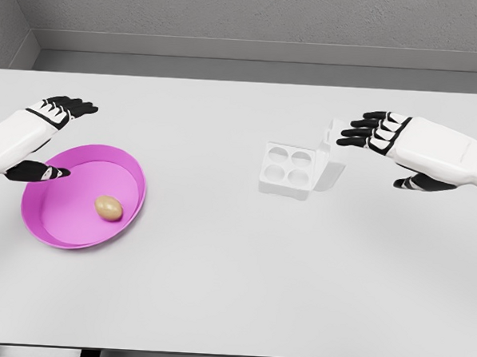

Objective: Pack egg into the box and close the box lid

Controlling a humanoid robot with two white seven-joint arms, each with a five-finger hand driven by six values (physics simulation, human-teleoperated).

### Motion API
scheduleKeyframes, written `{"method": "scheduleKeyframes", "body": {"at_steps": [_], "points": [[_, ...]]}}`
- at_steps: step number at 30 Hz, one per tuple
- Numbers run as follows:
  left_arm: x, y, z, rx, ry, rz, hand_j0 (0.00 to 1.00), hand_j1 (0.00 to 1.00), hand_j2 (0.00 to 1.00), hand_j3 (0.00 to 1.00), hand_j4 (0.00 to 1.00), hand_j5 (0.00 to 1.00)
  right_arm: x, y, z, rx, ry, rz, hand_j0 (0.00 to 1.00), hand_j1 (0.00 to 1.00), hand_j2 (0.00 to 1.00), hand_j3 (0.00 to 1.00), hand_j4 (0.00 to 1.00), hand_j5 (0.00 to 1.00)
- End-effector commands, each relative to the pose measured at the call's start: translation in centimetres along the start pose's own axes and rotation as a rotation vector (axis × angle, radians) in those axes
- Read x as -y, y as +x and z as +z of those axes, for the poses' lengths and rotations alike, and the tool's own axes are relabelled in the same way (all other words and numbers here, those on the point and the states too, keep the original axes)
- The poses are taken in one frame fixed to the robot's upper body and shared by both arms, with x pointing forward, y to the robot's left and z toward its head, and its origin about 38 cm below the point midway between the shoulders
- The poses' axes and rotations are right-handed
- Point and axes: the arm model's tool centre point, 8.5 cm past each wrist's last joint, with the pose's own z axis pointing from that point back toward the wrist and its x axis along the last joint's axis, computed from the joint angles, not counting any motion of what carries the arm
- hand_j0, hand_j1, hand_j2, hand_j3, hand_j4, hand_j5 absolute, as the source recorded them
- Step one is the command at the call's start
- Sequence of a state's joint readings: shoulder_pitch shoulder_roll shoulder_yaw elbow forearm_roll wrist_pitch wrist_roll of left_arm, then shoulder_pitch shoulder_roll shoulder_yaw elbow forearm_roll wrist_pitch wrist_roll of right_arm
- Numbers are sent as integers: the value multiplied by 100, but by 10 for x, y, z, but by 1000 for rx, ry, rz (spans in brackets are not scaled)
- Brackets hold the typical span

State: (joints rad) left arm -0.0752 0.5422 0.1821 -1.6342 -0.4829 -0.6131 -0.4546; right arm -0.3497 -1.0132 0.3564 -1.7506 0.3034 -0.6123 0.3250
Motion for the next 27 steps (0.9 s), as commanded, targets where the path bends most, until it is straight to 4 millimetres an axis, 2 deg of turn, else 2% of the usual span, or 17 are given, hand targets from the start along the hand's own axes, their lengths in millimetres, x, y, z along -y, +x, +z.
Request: {"method": "scheduleKeyframes", "body": {"at_steps": [1, 3, 6, 8, 9, 11, 13, 15, 16, 18, 20, 22, 24, 26, 27], "points": [[0, 0, 0, 1, 3, 4, 100, 100, 100, 100, 100, 100, 1, -2, 4, -10, 8, 1, 100, 100, 100, 100, 100, 100], [1, 0, 0, 1, -12, 2, 100, 100, 100, 100, 100, 100, 2, -3, 4, -12, 7, 2, 100, 100, 100, 100, 100, 100], [7, -3, 4, -13, -136, -1, 100, 100, 100, 100, 100, 100, 10, -7, 8, -27, -13, 17, 100, 100, 100, 100, 100, 100], [-11, -7, 7, -28, -89, -28, 100, 100, 100, 100, 100, 100, 14, -8, 10, -32, -22, 23, 100, 100, 100, 100, 100, 100], [-18, -1, 6, -15, -72, -45, 100, 100, 100, 100, 100, 100, 19, -10, 12, -42, -35, 31, 100, 100, 100, 100, 100, 100], [-26, 17, 0, 36, -54, -76, 100, 100, 100, 100, 100, 100, 11, -24, 20, -89, -23, 6, 100, 100, 100, 100, 100, 100], [-32, 23, -1, 56, -43, -93, 100, 100, 100, 100, 100, 100, 4, -33, 25, -119, -8, -14, 100, 100, 100, 100, 100, 100], [-48, 35, 0, 120, -6, -85, 100, 100, 100, 100, 100, 100, 0, -39, 28, -139, -7, -29, 100, 100, 100, 100, 100, 100], [-56, 33, 2, 127, -48, -125, 100, 100, 100, 100, 100, 100, -2, -40, 27, -142, -9, -34, 100, 100, 100, 100, 100, 100], [-58, 42, -12, 189, -118, -165, 100, 100, 100, 100, 100, 100, -1, -39, 28, -141, -3, -29, 100, 100, 100, 100, 100, 100], [-56, 41, -27, 136, -155, -105, 100, 100, 100, 100, 100, 100, -1, -39, 27, -139, -6, -31, 100, 100, 100, 100, 100, 100], [-42, 41, -33, 106, -238, -39, 100, 100, 100, 100, 100, 100, 0, -41, 29, -147, 0, -23, 100, 100, 100, 100, 100, 100], [-47, 43, -41, 105, -271, -26, 100, 100, 100, 100, 100, 100, 0, -42, 29, -149, -1, -23, 100, 100, 100, 100, 100, 100], [-70, 37, -26, 121, -297, 19, 100, 100, 100, 100, 100, 100, -4, -44, 29, -155, -1, -34, 100, 100, 100, 100, 100, 100], [-72, 39, -28, 137, -306, 46, 100, 100, 100, 100, 100, 100, -9, -46, 30, -165, 4, -48, 100, 100, 100, 100, 100, 100]]}}
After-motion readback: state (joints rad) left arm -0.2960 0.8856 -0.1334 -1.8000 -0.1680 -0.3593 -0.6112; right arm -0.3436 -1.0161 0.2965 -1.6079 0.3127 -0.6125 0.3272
